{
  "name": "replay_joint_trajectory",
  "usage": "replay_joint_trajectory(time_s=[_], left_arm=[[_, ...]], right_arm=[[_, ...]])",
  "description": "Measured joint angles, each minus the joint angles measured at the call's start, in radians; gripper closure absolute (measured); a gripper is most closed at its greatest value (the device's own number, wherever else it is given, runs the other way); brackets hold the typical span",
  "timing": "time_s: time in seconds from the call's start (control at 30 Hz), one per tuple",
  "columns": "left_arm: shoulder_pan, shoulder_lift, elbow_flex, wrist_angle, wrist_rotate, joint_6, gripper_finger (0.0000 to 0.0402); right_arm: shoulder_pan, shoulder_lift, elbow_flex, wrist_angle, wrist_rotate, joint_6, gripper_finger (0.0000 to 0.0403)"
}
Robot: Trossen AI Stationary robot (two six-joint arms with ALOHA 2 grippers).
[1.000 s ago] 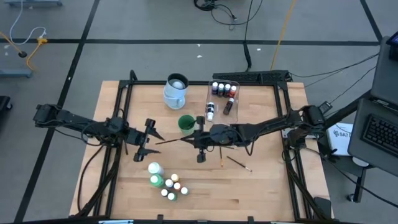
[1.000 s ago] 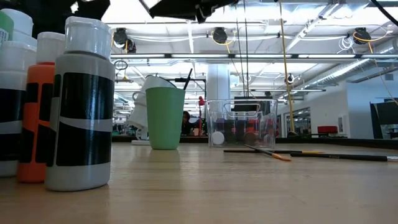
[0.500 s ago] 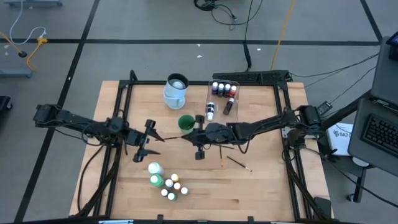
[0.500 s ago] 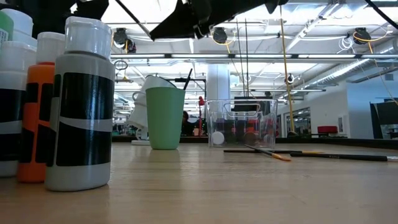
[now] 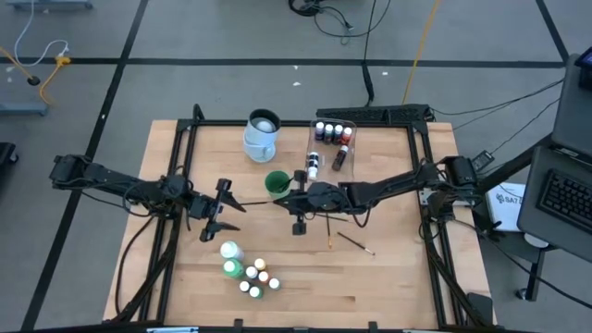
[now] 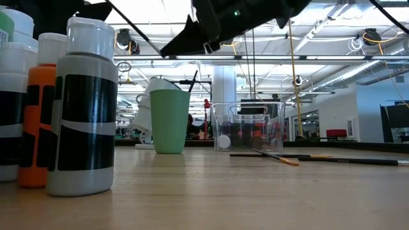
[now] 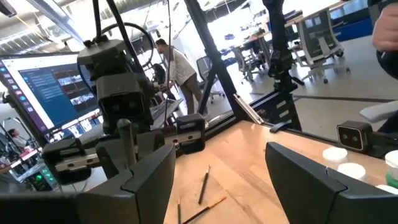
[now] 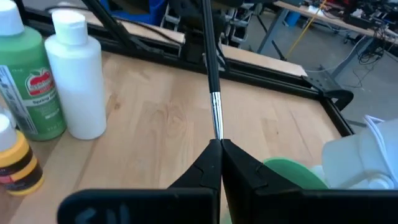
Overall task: Pick & Place Paint Supplies
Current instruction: Put the silver paintbrush into the green cup
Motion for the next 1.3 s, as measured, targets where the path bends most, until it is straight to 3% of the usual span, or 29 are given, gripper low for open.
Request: replay_joint_trajectory(time_s=[0.33, 0.57, 1.3], left_arm=[[0.0, 0.0, 0.0, 0.013, 0.003, -0.007, 0.0147], [-0.001, 0.0, 0.0, 0.022, 0.083, -0.007, 0.0147], [0.0, 0.0, 0.0, 0.131, 0.058, -0.111, 0.0147]], right_arm=[[-0.003, 0.0, -0.064, 0.083, -0.003, 0.02, 0.0403], [-0.009, 0.0, -0.064, 0.084, 0.003, 0.0, 0.0403], [0.027, 0.0, -0.064, 0.206, -0.053, -0.126, 0.0403]])
